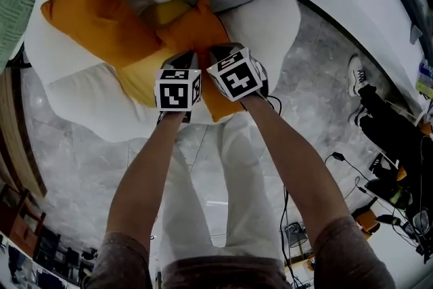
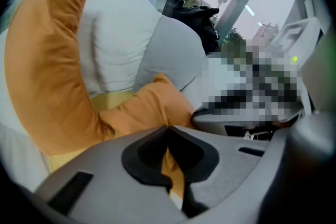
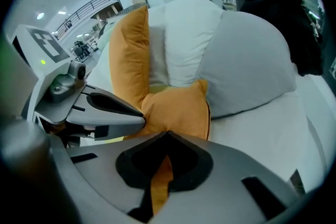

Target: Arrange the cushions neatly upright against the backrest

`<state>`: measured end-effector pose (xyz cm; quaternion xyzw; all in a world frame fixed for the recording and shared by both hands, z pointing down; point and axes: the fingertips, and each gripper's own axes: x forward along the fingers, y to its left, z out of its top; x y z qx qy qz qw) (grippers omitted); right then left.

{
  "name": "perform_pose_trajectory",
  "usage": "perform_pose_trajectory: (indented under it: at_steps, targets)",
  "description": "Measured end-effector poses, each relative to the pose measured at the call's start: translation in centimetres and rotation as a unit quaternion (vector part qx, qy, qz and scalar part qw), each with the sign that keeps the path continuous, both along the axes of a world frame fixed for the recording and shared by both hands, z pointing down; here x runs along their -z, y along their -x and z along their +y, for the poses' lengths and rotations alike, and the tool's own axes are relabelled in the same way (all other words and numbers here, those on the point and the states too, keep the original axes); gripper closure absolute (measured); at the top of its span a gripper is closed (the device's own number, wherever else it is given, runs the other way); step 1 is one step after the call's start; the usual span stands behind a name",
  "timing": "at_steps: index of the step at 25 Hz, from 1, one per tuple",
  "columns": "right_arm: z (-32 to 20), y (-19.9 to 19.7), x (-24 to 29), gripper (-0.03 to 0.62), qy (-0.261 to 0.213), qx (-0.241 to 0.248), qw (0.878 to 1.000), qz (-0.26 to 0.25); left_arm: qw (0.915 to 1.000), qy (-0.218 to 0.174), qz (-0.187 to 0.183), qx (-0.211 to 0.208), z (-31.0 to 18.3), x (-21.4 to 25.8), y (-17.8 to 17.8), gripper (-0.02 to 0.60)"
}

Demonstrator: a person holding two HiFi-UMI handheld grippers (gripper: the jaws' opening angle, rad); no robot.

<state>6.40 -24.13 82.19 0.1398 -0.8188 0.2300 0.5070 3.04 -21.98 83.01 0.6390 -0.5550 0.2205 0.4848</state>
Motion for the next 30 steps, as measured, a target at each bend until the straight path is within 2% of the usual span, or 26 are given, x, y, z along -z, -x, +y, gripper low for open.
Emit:
perform_pose_trajectory:
  at_steps: [6, 13, 19, 24, 30]
  targets:
    - [-0.1, -0.6, 1.6, 0.572, -0.011, -0.004, 1.000, 0.004, 1.0000, -0.002, 0.004, 0.003, -0.3, 1.6, -0.3, 0.571]
    - [-1.9, -1.0, 6.0, 0.572, -0.031, -0.034, 0.999, -0.014, 0.9989, -0.039, -0.015, -0.023, -2.3, 7.0, -0.4, 0.571]
    - [-5.8, 1.5, 11.4, 0.574, -0.058, -0.056, 0.996, -0.045, 0.9955, -0.073, -0.049, -0.035, -6.0, 13.0, 2.1, 0.571]
    - [-9.0, 4.7, 16.2, 0.574, -0.087, -0.054, 0.992, -0.074, 0.9922, -0.092, -0.076, -0.036, -8.5, 17.7, 5.1, 0.571]
    - [-11.6, 7.1, 19.0, 0.574, -0.107, -0.056, 0.988, -0.099, 0.9884, -0.112, -0.097, -0.032, -11.3, 20.5, 7.6, 0.572]
